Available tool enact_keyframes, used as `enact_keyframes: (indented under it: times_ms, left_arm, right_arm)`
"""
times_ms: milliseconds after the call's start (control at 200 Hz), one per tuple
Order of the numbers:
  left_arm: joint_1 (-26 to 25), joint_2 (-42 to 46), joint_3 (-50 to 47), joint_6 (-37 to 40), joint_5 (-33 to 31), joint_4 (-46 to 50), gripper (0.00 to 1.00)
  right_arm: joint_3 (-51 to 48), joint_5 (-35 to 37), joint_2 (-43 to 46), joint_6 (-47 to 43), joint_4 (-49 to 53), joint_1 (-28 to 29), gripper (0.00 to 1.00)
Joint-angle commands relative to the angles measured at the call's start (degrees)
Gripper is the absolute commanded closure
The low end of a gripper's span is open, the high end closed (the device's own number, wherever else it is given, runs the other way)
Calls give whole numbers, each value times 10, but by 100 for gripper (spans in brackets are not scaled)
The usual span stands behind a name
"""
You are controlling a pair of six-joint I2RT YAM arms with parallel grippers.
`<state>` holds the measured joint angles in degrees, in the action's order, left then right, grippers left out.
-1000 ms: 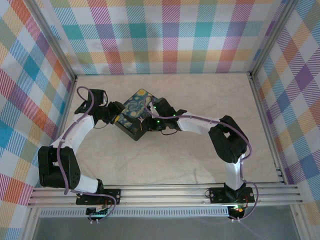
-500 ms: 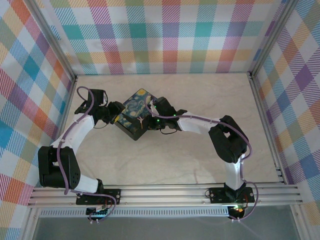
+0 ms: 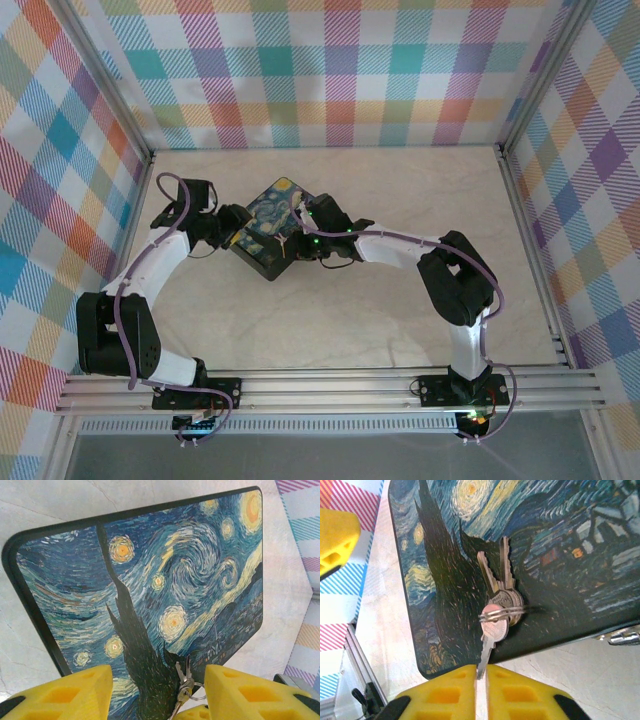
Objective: Unlock a padlock with a key
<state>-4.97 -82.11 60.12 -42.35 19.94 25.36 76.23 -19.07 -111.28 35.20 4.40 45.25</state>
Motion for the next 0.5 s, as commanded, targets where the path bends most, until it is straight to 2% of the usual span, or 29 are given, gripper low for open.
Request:
enact_keyframes:
  times_ms: [0,125,295,495]
  left_arm:
    - [-4,22,0,20,-7,15,49]
    - [-4,21,8,22,-3,20,48]
    - [-4,20,5,16,4,13,48]
    - [-30,21,-5,8,-2,14,47]
  right_arm:
    - [11,13,25,-29,37,3,84]
    - [23,36,40,-65,75,1,80]
    - [88,73,26,-114,153,0,73]
    - [150,90,-5,-152,194,0,65]
